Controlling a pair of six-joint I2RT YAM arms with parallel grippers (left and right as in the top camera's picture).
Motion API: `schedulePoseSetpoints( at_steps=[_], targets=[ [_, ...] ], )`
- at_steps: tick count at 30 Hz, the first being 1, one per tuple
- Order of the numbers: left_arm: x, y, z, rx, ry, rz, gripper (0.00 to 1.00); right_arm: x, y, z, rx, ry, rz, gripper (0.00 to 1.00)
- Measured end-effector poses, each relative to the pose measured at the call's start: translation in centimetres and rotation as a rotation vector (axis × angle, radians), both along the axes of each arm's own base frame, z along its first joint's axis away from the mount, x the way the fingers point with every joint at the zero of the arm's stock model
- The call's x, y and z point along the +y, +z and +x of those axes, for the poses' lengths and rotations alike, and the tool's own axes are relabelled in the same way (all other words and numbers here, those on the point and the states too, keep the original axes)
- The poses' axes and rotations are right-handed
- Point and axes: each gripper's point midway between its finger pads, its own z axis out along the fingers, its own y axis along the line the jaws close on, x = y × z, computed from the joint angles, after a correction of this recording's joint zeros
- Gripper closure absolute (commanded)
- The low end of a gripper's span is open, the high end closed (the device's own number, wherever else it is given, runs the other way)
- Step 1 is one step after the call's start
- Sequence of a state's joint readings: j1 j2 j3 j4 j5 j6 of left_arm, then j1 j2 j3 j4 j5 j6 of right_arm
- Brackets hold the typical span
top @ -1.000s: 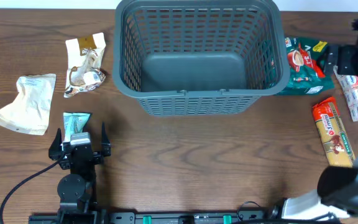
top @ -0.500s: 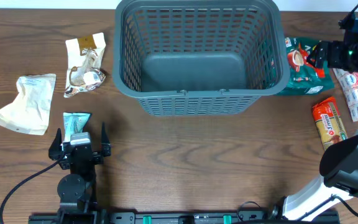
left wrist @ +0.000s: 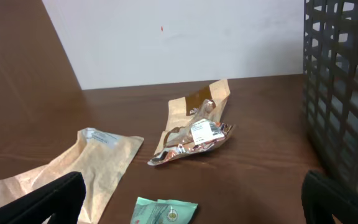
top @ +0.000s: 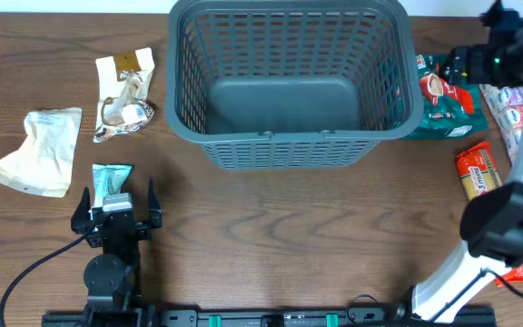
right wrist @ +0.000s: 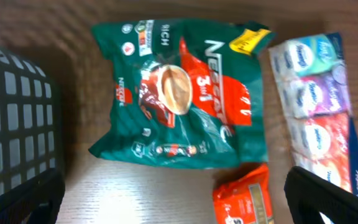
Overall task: Pack container
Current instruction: 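Lower the right gripper over the green Nescafe bag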
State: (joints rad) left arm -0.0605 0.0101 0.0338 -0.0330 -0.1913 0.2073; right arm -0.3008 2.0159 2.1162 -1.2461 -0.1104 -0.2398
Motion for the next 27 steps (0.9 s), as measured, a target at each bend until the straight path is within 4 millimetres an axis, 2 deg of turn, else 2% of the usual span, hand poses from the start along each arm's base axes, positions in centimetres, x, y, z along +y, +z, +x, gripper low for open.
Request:
schedulePoseSetpoints(
  at_steps=[3,11,15,20,27],
  targets=[
    [0.0,0.0,0.0,0.000,0.000,0.000,0.01,0.0,-1.5,0.7,0.040,0.005,0.008,0.01],
    [0.0,0.0,0.0,0.000,0.000,0.000,0.01,-0.6,-8.0,1.7,0.174,0.012,0.028,0.01],
    [0.0,0.0,0.0,0.000,0.000,0.000,0.01,-0.7,-10.0,1.9,0.207,0.026,0.033,0.01],
    [0.0,0.0,0.0,0.000,0.000,0.000,0.01,-0.7,-11.3,2.2,0.226,0.052,0.030,0.01],
    [0.0,0.0,0.0,0.000,0.000,0.000,0.01,0.3,-11.5,3.3,0.196,0.121,0.016,0.01]
  ],
)
